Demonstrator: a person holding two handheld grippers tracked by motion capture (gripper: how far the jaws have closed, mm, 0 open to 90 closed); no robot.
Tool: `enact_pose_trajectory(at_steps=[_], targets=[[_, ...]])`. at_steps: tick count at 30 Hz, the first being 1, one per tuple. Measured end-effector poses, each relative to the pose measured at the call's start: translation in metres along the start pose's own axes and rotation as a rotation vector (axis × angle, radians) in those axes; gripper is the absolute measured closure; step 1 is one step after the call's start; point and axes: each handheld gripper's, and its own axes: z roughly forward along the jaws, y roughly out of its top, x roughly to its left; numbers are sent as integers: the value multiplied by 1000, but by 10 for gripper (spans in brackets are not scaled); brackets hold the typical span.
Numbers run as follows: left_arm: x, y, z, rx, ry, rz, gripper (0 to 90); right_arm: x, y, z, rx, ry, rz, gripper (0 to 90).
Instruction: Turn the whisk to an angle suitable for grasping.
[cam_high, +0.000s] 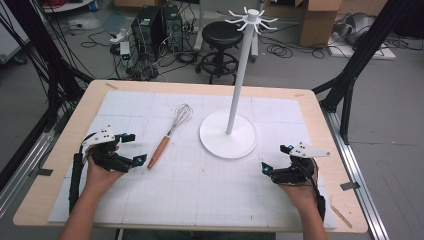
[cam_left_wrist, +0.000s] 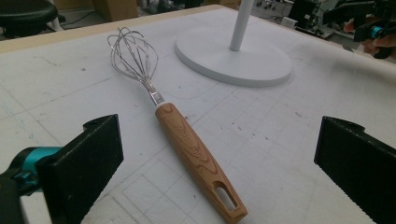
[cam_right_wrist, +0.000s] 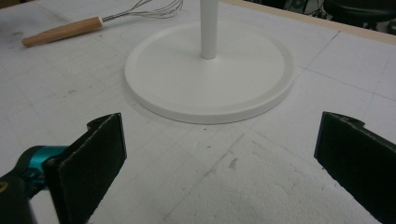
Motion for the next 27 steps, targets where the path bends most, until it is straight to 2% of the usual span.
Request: enact_pose_trajectory(at_steps=[6, 13, 14, 15, 16, 17, 18, 21, 22, 27], targets=[[2, 2, 2, -10, -2, -27, 16, -1, 0, -2, -1, -6, 0, 10], [5, 12, 11, -14, 35, -58, 17, -1, 0, -3, 8, -17, 8, 10], [6, 13, 13, -8, 45, -64, 17, -2, 0, -3, 8, -16, -3, 10], [6, 14, 16, 17, 59, -66, 17, -1, 0, -2, 10, -14, -5, 10], [6, 17, 22, 81, 85, -53, 17, -1, 1, -3, 9, -14, -6, 10], [6, 17, 22, 81, 85, -53, 17, -1, 1, -3, 9, -14, -6, 10], [6, 19, 28, 115, 106, -45, 17, -1, 1, -3, 4, -16, -6, 10], [8, 19, 32, 136, 110, -64, 32, -1, 1, -3, 5, -16, -4, 10], [10, 18, 36, 157, 126, -76, 32, -1, 0, -3, 8, -20, -4, 10], [12, 21, 43, 197, 131, -69, 32, -1, 0, -1, 18, -21, -1, 10]])
